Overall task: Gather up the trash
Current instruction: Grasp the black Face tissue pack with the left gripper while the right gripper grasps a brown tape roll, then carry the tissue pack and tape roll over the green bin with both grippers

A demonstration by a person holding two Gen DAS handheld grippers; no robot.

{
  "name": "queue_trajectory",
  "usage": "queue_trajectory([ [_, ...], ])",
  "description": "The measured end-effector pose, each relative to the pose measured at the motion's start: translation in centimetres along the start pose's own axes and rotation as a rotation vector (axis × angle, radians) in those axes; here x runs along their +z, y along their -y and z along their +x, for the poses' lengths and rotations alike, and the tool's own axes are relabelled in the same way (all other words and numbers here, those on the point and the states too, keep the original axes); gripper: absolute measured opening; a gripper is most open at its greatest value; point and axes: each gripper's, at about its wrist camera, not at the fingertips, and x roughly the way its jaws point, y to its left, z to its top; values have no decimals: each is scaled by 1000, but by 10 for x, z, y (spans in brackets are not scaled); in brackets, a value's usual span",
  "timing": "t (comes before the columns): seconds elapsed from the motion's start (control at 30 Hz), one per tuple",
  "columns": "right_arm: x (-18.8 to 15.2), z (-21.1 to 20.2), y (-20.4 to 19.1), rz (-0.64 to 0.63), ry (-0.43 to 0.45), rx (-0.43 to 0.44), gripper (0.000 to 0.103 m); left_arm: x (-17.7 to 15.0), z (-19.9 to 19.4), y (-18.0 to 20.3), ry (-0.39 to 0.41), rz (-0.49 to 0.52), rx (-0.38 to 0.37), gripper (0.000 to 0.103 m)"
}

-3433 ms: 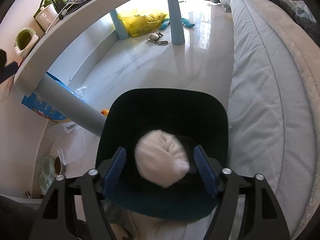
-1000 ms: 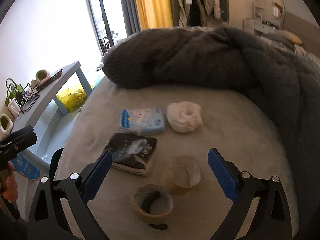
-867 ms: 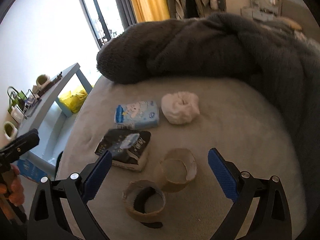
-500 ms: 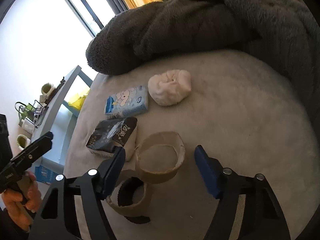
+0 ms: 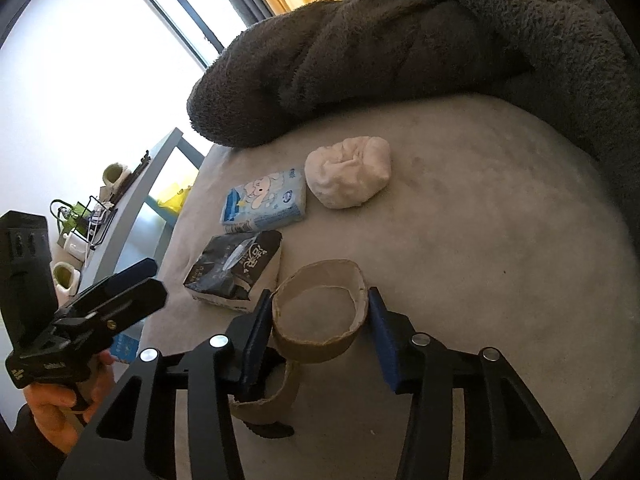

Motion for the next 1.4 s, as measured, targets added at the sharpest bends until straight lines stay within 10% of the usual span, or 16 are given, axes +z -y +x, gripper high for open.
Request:
queue_trajectory([
  [1.03,12,-29,36,-11,73,-11,47,15,78,36,-114,14,154,98],
  [1.4,14,-33,28,-29,84,-10,47,18,70,26,-87,-26,139,74],
])
